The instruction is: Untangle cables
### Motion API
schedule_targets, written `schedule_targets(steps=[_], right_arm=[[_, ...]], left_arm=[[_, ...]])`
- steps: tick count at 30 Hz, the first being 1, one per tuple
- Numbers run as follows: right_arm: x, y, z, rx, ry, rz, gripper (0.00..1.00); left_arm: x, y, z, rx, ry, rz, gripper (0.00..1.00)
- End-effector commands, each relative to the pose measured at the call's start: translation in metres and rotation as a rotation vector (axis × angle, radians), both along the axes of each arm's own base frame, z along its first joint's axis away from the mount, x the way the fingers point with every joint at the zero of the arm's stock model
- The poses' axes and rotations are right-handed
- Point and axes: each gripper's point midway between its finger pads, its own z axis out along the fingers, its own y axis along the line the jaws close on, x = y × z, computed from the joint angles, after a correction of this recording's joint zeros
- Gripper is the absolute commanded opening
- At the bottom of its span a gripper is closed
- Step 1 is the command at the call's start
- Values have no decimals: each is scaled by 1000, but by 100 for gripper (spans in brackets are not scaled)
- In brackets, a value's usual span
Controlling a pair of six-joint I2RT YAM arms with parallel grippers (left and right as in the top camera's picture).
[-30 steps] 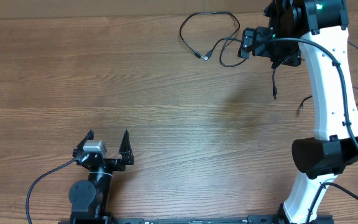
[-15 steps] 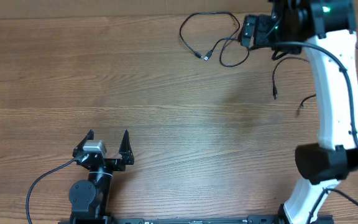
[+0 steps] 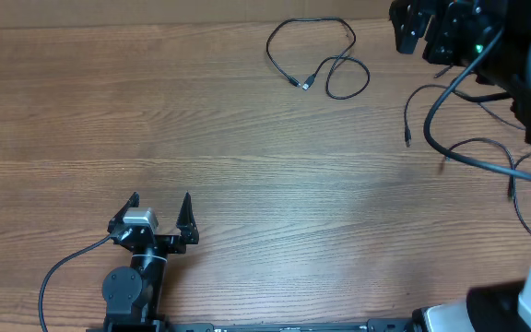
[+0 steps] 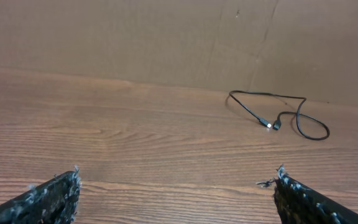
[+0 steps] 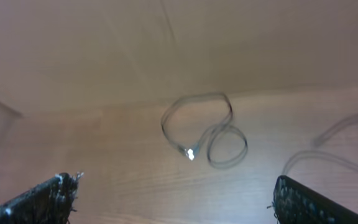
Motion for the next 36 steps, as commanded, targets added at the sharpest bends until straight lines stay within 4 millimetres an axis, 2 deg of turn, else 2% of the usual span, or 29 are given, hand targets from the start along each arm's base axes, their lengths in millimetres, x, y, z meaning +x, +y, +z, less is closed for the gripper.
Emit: schedule_targets(steps=[1, 9, 20, 27, 34, 36], right_arm=[[-13, -3, 7, 10, -60, -6, 100], [-26, -10, -22, 25, -224, -29, 100], [-60, -24, -58, 74, -600, -82, 100], [-85, -33, -91, 107, -791, -107, 100], [-103, -40, -149, 108, -816, -126, 100], [-105, -42, -158, 106, -819, -133, 100]], left_arm=[[0, -1, 0, 13, -5, -11, 100], [0, -1, 0, 13, -5, -11, 100], [0, -1, 0, 13, -5, -11, 100], [0, -1, 0, 13, -5, -11, 100], [0, -1, 0, 13, -5, -11, 100], [0, -1, 0, 13, -5, -11, 100]])
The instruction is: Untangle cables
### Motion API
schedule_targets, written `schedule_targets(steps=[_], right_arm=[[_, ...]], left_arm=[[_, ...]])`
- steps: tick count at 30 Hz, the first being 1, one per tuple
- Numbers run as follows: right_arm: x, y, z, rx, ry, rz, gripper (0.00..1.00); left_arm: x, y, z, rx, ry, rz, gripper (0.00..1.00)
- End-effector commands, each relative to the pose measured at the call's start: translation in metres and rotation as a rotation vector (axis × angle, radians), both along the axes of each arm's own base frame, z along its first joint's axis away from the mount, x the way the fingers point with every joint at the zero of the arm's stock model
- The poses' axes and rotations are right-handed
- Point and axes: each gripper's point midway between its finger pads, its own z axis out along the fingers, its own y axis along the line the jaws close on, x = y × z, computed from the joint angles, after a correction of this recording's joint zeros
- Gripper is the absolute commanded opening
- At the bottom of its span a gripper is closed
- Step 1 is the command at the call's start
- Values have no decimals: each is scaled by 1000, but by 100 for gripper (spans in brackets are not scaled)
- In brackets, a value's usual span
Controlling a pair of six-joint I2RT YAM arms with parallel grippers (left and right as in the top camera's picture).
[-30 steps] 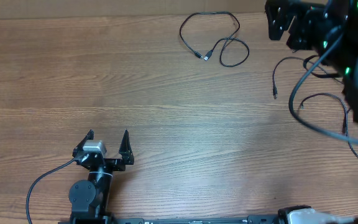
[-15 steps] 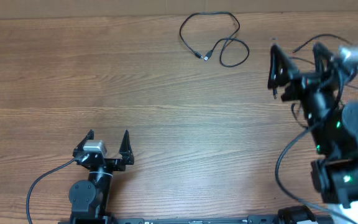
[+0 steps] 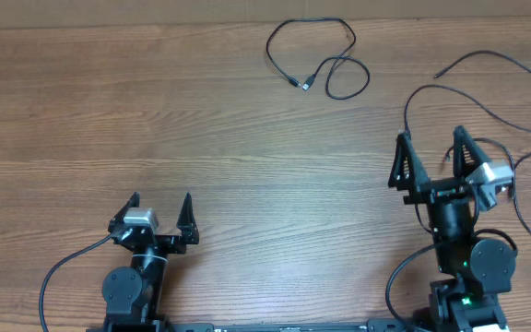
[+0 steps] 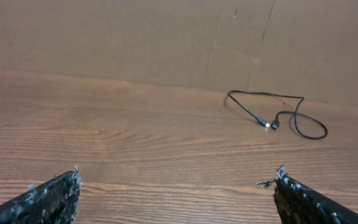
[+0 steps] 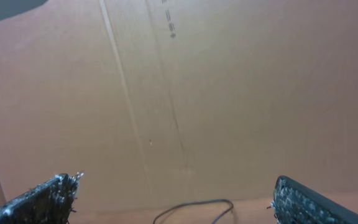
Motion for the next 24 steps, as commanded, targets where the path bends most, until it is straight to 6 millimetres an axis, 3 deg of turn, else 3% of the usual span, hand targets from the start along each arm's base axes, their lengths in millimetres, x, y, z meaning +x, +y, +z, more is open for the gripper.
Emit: schedule_targets(steps=[1, 11, 13, 24], right_arm=[[-5, -8, -15, 5, -7, -31, 100], [-18, -12, -61, 5, 14, -42, 100], [-20, -12, -78, 2, 53, -42, 100], [-17, -18, -114, -20, 199, -70, 100]], left_arm=[[0, 0, 0, 11, -3, -4, 100], [0, 0, 0, 11, -3, -4, 100], [0, 0, 0, 11, -3, -4, 100], [0, 0, 0, 11, -3, -4, 100]])
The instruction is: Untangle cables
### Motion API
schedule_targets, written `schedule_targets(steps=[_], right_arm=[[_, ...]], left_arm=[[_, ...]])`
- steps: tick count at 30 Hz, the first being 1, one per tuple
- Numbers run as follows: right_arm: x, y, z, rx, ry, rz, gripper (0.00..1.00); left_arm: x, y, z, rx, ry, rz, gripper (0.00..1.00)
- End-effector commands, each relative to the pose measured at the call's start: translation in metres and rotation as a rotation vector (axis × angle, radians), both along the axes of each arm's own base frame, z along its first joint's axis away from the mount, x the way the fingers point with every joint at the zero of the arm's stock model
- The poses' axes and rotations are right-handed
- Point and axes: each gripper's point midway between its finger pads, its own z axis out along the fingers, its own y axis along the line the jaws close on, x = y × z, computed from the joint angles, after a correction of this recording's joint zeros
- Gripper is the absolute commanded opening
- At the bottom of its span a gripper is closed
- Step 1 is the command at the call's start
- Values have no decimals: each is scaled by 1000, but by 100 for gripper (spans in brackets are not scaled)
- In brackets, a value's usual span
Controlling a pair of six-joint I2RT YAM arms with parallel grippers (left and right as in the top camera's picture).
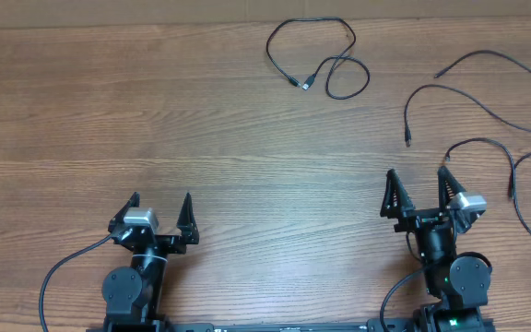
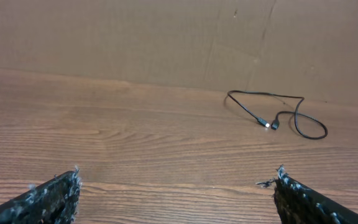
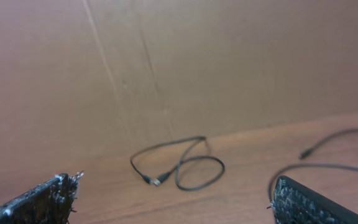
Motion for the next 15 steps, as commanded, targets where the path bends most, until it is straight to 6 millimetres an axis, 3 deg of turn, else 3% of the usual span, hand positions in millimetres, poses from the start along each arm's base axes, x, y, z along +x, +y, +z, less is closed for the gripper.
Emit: schedule_targets(steps=[1, 8, 15], right_arm=[[-1, -7, -9, -2, 25, -30, 100], [-16, -19, -19, -5, 55, -74, 100], [-15, -31, -19, -2, 53, -121, 100]], left_arm=[[0, 0, 0, 11, -3, -4, 100], [0, 0, 0, 11, -3, -4, 100], [0, 0, -1, 11, -3, -4, 100]])
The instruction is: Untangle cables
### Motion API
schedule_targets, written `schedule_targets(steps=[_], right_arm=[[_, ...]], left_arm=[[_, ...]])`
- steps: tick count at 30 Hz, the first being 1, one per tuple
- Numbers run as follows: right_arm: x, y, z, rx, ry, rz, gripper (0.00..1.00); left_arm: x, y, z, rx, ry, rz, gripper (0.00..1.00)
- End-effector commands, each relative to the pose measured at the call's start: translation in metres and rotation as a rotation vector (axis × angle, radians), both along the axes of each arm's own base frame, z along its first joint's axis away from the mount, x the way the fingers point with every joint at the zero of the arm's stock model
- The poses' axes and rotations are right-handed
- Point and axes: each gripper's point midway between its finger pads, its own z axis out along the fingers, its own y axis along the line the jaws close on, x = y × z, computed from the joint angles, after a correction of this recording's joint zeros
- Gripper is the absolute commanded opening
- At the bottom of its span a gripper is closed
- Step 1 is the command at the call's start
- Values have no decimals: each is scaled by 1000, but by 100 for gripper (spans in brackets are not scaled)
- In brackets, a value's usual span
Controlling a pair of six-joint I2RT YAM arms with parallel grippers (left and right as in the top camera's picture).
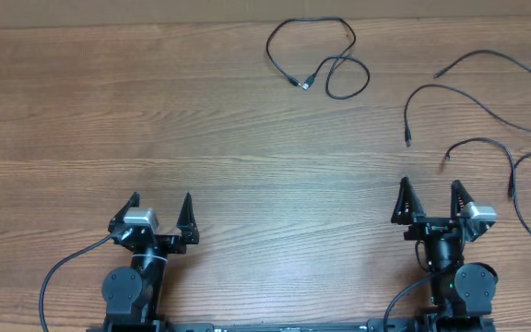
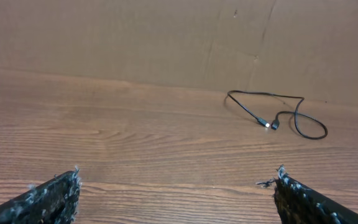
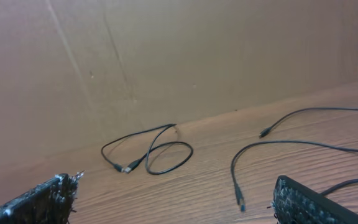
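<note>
A black looped cable [image 1: 316,57] with its plug ends lies at the far middle of the table; it shows small in the left wrist view [image 2: 278,116] and the right wrist view [image 3: 148,153]. A second long cable [image 1: 468,92] curves across the far right, and its plug end [image 3: 238,200] lies ahead of my right gripper. A third cable [image 1: 487,146] lies near the right edge, apart from the second. My left gripper [image 1: 160,197] is open at the front left. My right gripper [image 1: 430,184] is open at the front right. Neither holds anything.
A brown cardboard wall [image 2: 166,37] stands along the far edge of the wooden table [image 1: 155,111]. The third cable runs on down the right edge [image 1: 524,217], close beside my right arm's base.
My right gripper has shifted a little to the right and nearer the front edge, still open. Its view now takes in the second cable's plug end. The left arm and the cables lie unchanged.
My right arm was first raised over the far right corner above the cables. Then its gripper stood at the right middle of the table, pointing up at the cardboard. Then it was near the front, and now sits at the front right, open. The left arm stayed still.
</note>
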Motion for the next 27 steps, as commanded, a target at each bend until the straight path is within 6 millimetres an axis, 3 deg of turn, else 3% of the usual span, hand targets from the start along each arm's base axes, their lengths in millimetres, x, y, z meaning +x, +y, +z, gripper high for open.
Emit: schedule_targets(steps=[1, 5, 10, 12, 16, 27], right_arm=[[0, -6, -2, -2, -4, -28, 100], [0, -10, 2, -20, -20, -44, 100], [-3, 7, 21, -264, -106, 33, 100], [-3, 12, 17, -317, -96, 56, 100], [-1, 12, -19, -310, 51, 78, 100], [0, 10, -19, -310, 51, 69, 100]], left_arm=[[0, 0, 0, 11, -3, -4, 100], [0, 0, 0, 11, -3, -4, 100], [0, 0, 0, 11, -3, -4, 100], [0, 0, 0, 11, -3, -4, 100], [0, 0, 0, 11, -3, -4, 100], [0, 0, 0, 11, -3, -4, 100]])
